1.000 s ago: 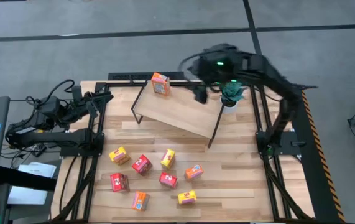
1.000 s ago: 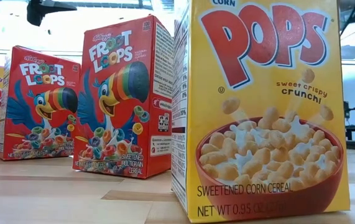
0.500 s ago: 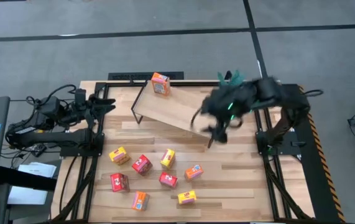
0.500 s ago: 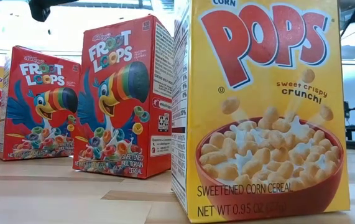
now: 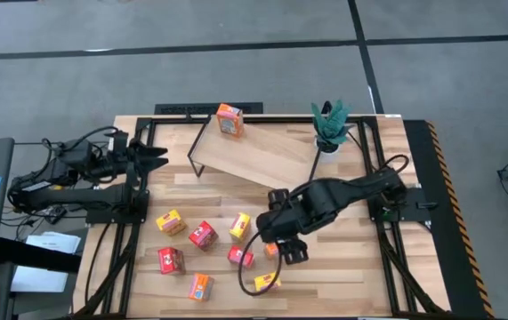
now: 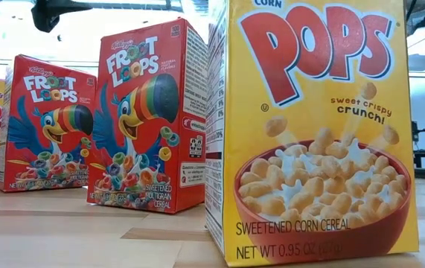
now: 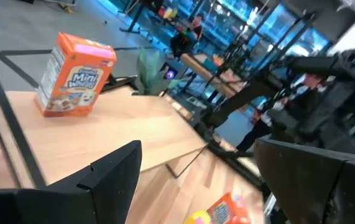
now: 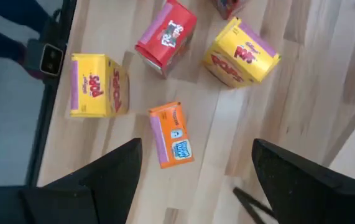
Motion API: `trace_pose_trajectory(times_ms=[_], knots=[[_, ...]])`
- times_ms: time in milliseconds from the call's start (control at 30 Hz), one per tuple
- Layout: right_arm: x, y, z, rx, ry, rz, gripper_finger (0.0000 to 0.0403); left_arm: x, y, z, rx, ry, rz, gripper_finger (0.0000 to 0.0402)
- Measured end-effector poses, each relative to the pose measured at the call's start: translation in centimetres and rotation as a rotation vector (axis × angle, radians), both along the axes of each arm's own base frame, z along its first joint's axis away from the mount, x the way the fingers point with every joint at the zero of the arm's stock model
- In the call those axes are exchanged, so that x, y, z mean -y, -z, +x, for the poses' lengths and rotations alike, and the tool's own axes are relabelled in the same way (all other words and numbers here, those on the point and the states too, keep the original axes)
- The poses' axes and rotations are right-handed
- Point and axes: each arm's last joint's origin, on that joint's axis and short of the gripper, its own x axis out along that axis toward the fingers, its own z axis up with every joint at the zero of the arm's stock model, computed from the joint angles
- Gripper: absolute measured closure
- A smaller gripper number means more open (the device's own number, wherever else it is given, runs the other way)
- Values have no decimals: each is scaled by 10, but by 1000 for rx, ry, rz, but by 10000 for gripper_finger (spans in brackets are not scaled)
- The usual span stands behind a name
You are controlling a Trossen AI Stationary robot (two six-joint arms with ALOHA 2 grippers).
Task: Stack cereal on shelf
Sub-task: Put the right orange cereal box aligned with the other orange cereal box on the shelf
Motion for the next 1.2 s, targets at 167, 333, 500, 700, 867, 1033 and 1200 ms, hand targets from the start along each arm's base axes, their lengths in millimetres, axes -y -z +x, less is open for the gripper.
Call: trace_pose_trajectory(times_ms=[167,333,500,700,867,1033,1200], knots=[[0,3,-8,87,14,8,78,0,2,-1,-30,-4,13,101],[-1,38,-26,94,42,50,77,0,3,-1,-32,-9,9,101],[-3,60,-44,181,57,87,78,-1,3,-1,-34,-29,8,101],[-5,94,-48,174,20,59,72,-2,3,-1,-34,-83,0,101],[-3,118,-49,123,18,31,66,-3,3,-2,-34,-111,-3,101],[-1,128,-48,136,2,29,64,-4,4,-2,-37,-146,-2,101],[3,138,-50,110,-4,24,69,-4,4,-2,-37,-156,-2,101]])
